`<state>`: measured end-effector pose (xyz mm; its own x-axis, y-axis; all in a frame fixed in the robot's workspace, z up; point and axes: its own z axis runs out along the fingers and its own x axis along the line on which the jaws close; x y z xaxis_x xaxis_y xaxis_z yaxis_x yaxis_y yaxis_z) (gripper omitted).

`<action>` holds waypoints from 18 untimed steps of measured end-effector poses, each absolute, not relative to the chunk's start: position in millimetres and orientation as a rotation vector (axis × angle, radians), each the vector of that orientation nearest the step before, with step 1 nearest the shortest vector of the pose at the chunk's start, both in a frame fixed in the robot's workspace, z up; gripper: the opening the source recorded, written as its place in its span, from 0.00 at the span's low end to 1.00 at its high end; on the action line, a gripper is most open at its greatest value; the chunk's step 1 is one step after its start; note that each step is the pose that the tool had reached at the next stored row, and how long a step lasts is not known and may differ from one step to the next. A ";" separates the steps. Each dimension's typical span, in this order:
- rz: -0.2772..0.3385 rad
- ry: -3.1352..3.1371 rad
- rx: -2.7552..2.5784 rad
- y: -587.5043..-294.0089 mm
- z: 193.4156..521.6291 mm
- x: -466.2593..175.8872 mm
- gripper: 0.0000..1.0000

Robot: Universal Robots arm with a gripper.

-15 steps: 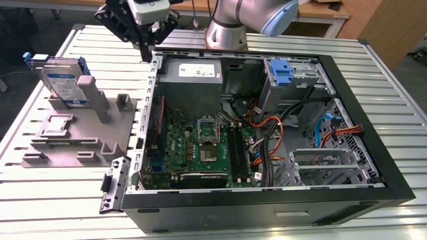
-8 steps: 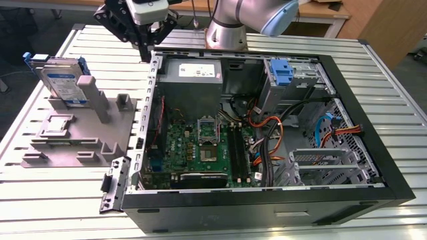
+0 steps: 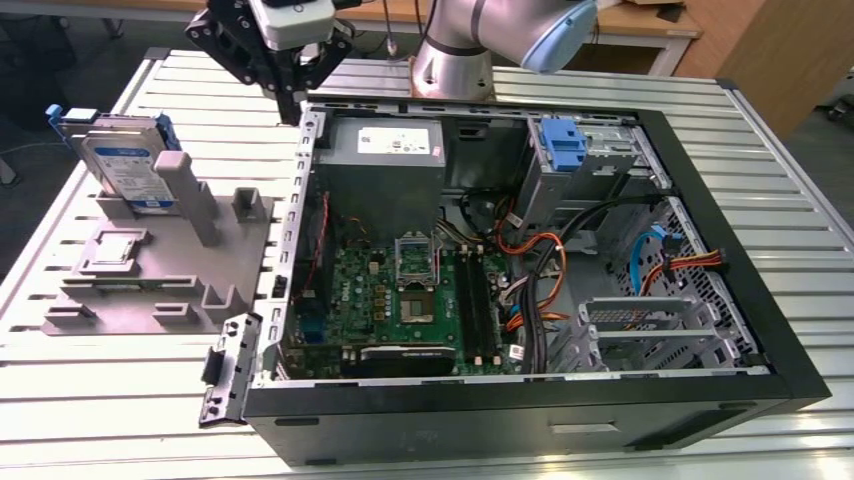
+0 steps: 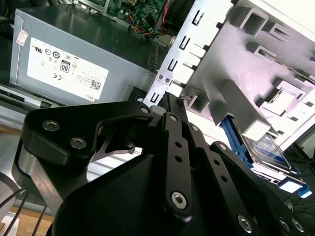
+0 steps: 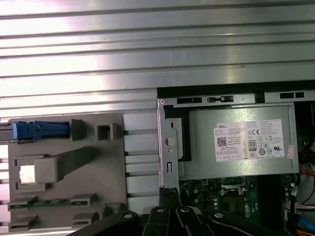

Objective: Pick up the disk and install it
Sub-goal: 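Reach for the disk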

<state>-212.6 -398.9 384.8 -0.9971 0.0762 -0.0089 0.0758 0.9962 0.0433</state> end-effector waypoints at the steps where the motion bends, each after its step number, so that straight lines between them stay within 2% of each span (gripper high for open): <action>1: 0.067 3.128 0.119 -398.9 384.7 -212.8 0.10; 18: 0.067 3.128 0.119 -398.9 384.2 -219.1 0.10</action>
